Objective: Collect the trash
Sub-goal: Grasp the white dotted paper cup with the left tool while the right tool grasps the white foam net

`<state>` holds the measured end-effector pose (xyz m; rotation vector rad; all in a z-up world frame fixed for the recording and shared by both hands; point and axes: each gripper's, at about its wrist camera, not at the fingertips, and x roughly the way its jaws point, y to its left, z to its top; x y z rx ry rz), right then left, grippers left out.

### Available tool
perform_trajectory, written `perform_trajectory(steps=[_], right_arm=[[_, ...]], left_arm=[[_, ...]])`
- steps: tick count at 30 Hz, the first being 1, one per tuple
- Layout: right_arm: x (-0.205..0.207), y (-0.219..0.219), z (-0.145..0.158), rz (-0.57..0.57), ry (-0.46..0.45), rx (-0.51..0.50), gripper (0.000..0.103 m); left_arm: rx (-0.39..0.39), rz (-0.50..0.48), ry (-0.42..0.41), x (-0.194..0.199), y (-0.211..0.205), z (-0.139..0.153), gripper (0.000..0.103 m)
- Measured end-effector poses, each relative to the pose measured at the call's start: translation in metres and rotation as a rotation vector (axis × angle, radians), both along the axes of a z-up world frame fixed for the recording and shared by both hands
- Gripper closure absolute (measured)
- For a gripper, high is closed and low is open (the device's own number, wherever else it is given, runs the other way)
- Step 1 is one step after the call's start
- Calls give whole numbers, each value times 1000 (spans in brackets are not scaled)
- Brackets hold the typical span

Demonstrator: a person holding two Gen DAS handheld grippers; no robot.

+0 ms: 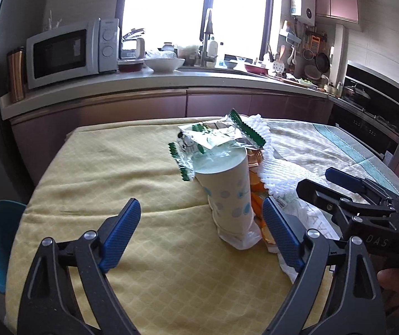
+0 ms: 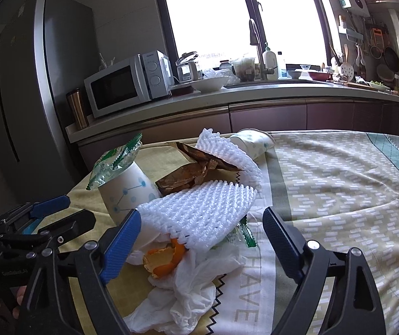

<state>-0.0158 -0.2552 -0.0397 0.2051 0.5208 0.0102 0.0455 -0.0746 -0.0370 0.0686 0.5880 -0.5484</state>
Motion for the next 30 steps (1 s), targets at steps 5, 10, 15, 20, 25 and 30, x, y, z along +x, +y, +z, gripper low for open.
perform_trajectory(steps=[5, 10, 15, 20, 25, 30], right_arm=[[5, -10, -7, 12, 33, 70, 22], [9, -11, -6, 39, 37, 89, 37], [9, -11, -6, 59, 37, 94, 60], [8, -10, -5, 73, 31, 99, 77], [3, -7, 2, 91, 8, 89, 89], [-5, 0, 13, 119, -28, 74, 96]], left_arm=[[-36, -53, 83, 21, -12, -6, 24], [-68, -73, 141, 33, -21, -10, 49], [-101, -67, 147, 38, -18, -16, 63], [-105, -61, 132, 31, -10, -14, 64], [-132, -78, 136, 24, 4, -7, 64], [-147, -93, 135, 13, 25, -2, 64]])
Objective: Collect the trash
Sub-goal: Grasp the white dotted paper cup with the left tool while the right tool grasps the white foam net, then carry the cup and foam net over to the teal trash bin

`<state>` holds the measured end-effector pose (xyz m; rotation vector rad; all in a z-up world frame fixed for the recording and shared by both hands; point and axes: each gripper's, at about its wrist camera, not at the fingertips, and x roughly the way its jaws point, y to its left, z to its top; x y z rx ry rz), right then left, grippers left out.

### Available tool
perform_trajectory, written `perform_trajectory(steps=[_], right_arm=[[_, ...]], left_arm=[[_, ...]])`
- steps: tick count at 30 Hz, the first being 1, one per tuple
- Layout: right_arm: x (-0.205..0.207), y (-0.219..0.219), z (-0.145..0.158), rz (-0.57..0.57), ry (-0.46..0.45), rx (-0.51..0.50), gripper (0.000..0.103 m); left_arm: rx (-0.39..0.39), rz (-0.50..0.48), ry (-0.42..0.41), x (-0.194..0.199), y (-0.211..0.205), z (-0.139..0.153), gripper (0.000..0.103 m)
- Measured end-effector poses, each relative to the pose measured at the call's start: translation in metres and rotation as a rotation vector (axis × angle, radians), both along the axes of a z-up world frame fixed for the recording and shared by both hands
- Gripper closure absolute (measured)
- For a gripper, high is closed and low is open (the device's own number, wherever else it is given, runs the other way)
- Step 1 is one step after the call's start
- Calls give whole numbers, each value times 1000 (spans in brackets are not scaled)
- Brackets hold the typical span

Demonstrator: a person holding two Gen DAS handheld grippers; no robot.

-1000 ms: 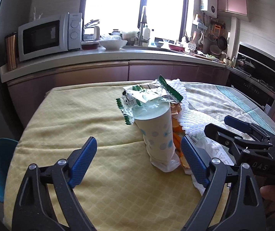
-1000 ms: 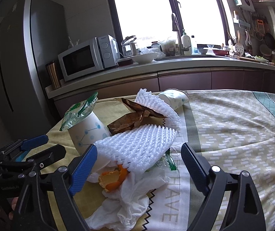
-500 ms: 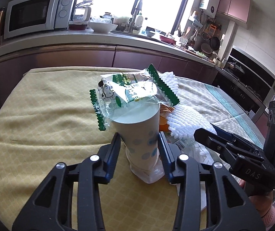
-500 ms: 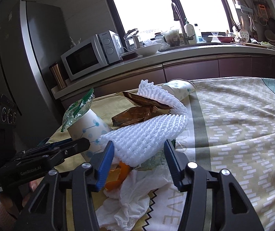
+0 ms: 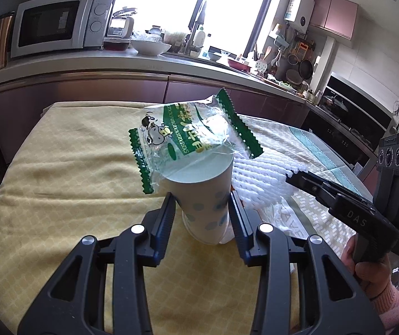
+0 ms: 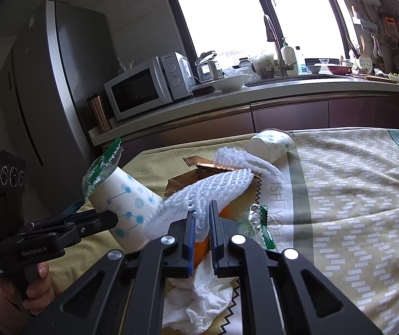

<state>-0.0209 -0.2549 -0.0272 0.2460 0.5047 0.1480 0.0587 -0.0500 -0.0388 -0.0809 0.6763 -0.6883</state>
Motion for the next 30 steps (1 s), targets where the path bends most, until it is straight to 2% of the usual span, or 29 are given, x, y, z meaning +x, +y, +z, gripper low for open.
perform_trajectory(steps=[7, 15, 18, 24, 30], right_arm=[[-9, 19, 14, 62, -56, -24, 98], [-6, 26, 19, 84, -64, 2, 98], [-10, 23, 26, 86, -98, 20, 98], [-21, 24, 46, 124, -180, 61, 98], [-8, 48, 42, 181, -154, 20, 98]], left_arm=[[36, 26, -11, -7, 22, 5, 64], [91, 41, -34, -15, 36, 7, 64], [148, 58, -61, -18, 37, 8, 64], [186, 57, -59, -16, 35, 7, 65], [204, 45, -69, -18, 29, 6, 66]])
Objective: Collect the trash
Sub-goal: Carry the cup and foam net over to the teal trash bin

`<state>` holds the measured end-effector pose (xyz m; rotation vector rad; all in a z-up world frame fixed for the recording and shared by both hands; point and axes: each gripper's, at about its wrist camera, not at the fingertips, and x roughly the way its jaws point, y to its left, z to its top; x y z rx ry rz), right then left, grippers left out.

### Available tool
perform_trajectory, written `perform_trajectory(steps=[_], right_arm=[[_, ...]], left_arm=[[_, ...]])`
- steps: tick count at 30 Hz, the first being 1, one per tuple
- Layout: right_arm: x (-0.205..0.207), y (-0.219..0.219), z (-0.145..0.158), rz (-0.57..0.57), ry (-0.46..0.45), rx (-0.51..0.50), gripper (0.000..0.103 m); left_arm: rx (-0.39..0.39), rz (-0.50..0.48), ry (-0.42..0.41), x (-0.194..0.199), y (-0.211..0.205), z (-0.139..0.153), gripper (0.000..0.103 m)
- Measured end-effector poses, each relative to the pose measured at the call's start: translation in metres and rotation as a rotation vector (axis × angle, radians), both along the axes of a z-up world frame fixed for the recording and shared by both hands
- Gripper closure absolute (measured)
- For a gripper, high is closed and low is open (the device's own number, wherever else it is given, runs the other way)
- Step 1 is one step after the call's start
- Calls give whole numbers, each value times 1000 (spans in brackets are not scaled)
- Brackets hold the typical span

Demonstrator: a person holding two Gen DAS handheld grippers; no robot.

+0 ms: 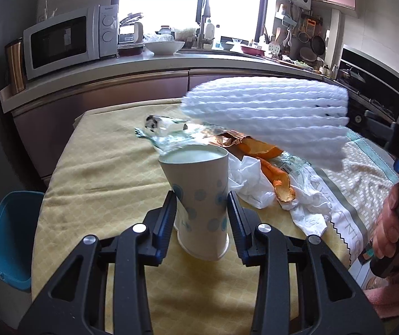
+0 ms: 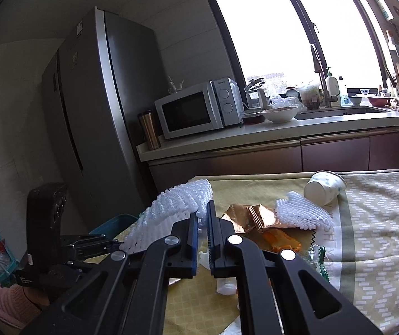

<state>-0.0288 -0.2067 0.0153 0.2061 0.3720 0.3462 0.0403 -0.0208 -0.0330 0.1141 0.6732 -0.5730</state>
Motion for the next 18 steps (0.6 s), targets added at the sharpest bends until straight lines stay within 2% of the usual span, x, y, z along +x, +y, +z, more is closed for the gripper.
perform_trajectory(steps=[9, 18], right_arm=[[29, 0, -14, -45, 73, 7, 98], [46, 26, -4, 66, 73, 38, 98]], left_arm=[[-18, -9, -8, -9, 16, 8, 66], [-77, 92, -6, -10, 62, 20, 70]])
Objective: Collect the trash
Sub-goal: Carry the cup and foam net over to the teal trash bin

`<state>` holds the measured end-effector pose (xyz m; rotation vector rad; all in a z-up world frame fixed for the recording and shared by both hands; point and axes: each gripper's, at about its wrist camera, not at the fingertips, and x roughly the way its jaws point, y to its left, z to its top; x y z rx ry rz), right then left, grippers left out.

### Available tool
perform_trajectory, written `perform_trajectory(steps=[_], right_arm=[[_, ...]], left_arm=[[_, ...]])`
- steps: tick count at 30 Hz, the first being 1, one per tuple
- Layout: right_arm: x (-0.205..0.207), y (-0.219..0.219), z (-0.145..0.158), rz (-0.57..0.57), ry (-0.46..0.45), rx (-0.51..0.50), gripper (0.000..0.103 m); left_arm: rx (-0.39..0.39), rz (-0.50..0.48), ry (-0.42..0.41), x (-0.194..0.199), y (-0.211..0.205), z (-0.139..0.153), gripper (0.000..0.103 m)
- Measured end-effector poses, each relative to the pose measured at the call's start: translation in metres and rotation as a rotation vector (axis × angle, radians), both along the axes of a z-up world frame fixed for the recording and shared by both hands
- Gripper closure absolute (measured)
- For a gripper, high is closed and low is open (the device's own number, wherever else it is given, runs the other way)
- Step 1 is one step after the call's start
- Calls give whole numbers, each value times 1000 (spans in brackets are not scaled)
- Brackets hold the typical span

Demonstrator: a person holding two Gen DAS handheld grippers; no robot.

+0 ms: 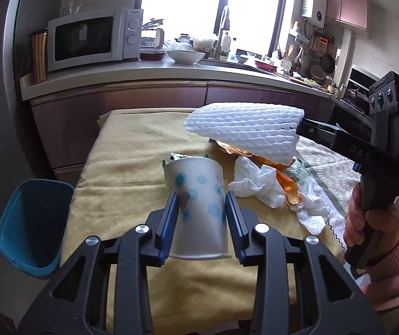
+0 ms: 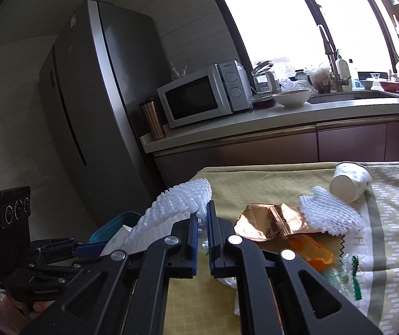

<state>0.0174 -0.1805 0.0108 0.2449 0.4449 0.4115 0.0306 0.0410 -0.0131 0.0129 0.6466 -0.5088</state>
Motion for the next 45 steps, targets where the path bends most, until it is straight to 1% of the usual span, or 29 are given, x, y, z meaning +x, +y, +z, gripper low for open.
perform_trajectory(steps=[6, 8, 10, 11, 12, 15, 18, 20, 23, 25, 31, 35, 41, 45], right_arm=[[24, 39, 2, 114, 40, 8, 98], [31, 53, 0, 149, 54, 0, 98], [37, 65, -3, 177, 72, 1, 98], [39, 70, -3, 187, 77, -1, 98], [40, 74, -4, 193, 80, -4, 98], [47, 84, -3, 214, 89, -6, 98], [53, 92, -3, 228, 92, -10, 98], [57, 96, -2, 234, 94, -7, 98], [62, 103, -3, 253, 105, 1, 98], [66, 111, -3, 268, 110, 0, 98], [85, 147, -8, 336, 149, -2, 98], [105, 180, -15, 373, 189, -34, 98], [132, 225, -34, 396, 266, -105, 98], [143, 253, -50, 410, 322, -159, 98]], left_arm=[[-23, 100, -4, 6, 45, 6, 70], [-42, 111, 26, 11, 57, 0, 70], [-43, 131, 68, 18, 64, -10, 70], [-57, 132, 74, 19, 68, -13, 70], [-74, 131, 70, 18, 71, -13, 70], [-74, 151, 42, 15, 79, -9, 71], [-109, 158, 53, 15, 92, -9, 71], [-105, 184, 42, 14, 99, -8, 71], [-119, 215, 37, 13, 112, -7, 71], [-112, 245, 27, 14, 122, -6, 71], [-108, 347, 15, 29, 158, -8, 71], [-84, 399, 32, 46, 177, -18, 71], [-85, 470, 115, 74, 203, -51, 70], [-70, 504, 158, 89, 211, -70, 70]])
